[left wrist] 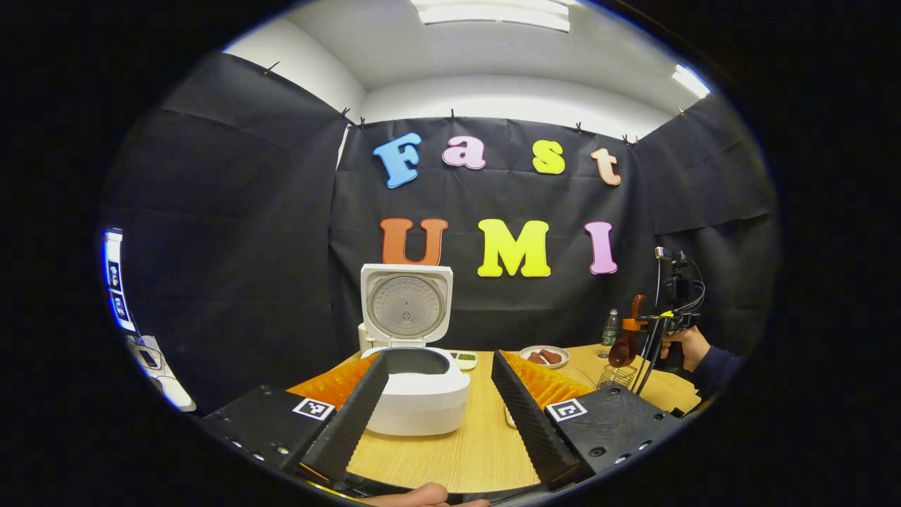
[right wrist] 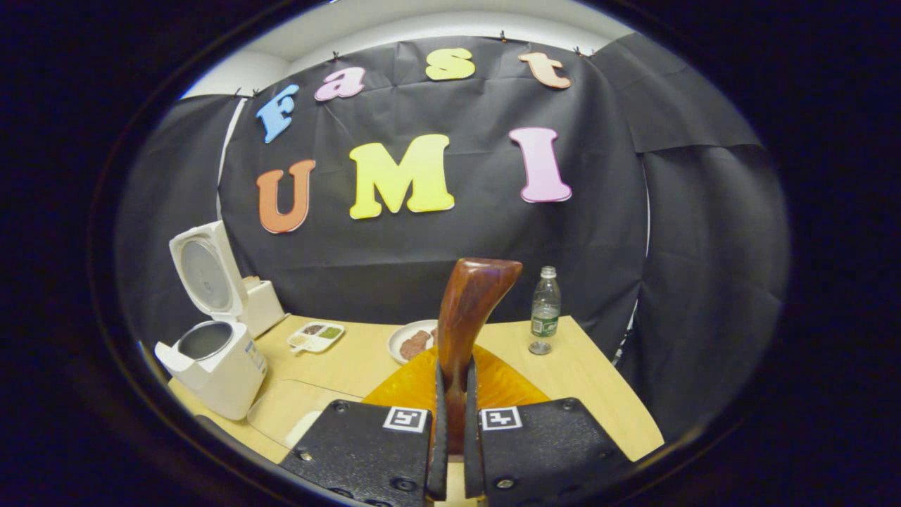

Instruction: Close the left gripper, press the button to open the rice cooker; take a wooden spoon from the chopstick holder with the right hand, scoop a spoonful of rice and pour it into the rice cooker, then put the wooden spoon back into the chopstick holder.

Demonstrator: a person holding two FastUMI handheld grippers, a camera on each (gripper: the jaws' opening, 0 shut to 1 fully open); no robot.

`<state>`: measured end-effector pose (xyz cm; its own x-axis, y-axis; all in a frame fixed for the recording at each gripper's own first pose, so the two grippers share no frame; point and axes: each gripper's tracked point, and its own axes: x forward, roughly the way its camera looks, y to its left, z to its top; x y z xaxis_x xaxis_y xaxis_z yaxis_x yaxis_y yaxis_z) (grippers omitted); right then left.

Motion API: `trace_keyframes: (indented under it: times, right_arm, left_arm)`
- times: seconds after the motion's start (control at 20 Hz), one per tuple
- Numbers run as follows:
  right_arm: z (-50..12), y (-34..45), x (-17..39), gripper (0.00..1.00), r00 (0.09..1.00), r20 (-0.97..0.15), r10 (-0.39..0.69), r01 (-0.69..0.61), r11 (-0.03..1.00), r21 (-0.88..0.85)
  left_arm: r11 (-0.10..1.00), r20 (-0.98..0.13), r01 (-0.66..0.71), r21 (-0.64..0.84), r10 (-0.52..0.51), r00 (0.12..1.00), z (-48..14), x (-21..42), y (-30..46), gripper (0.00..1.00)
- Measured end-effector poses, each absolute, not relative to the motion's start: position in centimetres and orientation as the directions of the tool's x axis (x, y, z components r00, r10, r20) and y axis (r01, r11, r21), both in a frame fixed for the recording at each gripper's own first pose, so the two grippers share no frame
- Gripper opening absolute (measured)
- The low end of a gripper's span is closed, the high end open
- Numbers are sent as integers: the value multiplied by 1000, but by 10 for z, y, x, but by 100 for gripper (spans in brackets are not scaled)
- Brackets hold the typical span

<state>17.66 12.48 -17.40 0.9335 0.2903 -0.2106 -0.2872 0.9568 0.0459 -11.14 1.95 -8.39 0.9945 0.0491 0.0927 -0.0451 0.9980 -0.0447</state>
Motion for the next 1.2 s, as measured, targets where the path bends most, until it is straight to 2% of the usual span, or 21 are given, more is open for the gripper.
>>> trace_keyframes:
  times: [0.2,0.55,0.65,0.8,1.05,1.2]
  right_arm:
    - [-172,172,161,14,937,-169,305,-308,951,8]
    - [-221,241,142,14,918,-205,340,-360,931,-67]
    - [-235,248,144,15,924,-204,325,-354,927,-126]
    - [-265,265,144,14,909,-242,339,-376,918,-125]
    - [-292,250,159,14,944,-242,224,-274,942,-197]
    - [-307,266,154,14,920,-285,268,-312,943,-119]
  left_arm:
    - [998,85,-54,-43,57,995,-90,-116,29,94]
    - [995,69,-73,-60,77,995,-98,-117,45,94]
    - [995,59,-78,-69,82,995,-102,-118,50,94]
    - [994,53,-94,-64,97,994,-105,-116,56,94]
    - [995,43,-90,-45,92,995,-109,-115,55,94]
    - [995,39,-94,-40,96,995,-111,-114,55,94]
